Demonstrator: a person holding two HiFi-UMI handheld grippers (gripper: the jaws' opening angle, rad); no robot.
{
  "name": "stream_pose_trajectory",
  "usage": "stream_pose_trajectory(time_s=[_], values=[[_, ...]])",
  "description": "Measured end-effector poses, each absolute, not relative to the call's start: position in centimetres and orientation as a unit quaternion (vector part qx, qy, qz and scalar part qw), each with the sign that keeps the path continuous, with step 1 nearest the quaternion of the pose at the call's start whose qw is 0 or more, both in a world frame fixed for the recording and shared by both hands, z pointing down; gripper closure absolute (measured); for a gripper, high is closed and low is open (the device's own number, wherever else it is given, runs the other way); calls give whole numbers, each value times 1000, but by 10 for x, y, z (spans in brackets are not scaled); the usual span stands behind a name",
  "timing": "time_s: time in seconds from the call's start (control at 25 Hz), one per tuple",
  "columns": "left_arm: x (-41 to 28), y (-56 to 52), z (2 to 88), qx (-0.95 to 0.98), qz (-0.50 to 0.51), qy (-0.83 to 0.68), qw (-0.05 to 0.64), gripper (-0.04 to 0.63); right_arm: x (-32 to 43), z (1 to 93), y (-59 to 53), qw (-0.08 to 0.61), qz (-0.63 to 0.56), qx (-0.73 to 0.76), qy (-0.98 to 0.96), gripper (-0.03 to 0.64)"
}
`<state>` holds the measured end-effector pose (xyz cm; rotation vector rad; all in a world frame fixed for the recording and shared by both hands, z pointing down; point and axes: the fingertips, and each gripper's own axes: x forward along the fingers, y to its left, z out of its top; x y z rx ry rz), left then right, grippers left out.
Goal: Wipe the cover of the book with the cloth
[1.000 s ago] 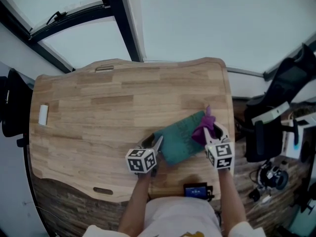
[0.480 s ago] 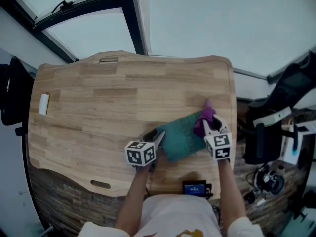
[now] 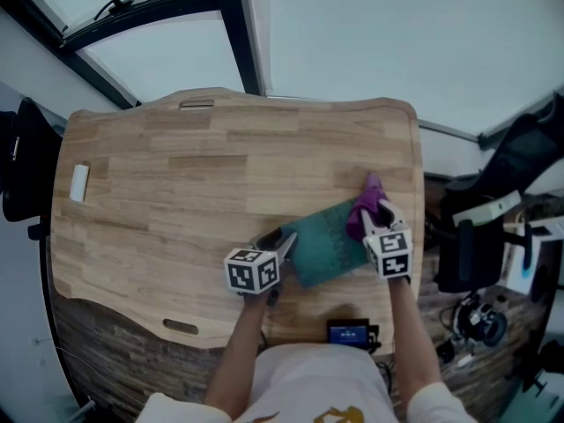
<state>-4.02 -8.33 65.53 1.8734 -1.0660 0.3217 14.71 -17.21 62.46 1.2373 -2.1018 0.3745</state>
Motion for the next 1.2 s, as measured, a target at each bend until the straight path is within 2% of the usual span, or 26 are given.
stream_pose_trajectory(time_s=[0.32, 0.8, 1.2], values=[[-43, -83, 656, 761, 130, -434, 464, 439, 142, 631, -169, 327, 135, 472, -807, 540], [-50, -97, 656, 758, 130, -448, 456, 465, 149, 630, -136, 310, 185, 512, -780, 540], [-47, -97, 658, 758, 128, -441, 462, 467, 153, 633, -139, 342, 179, 503, -773, 540]])
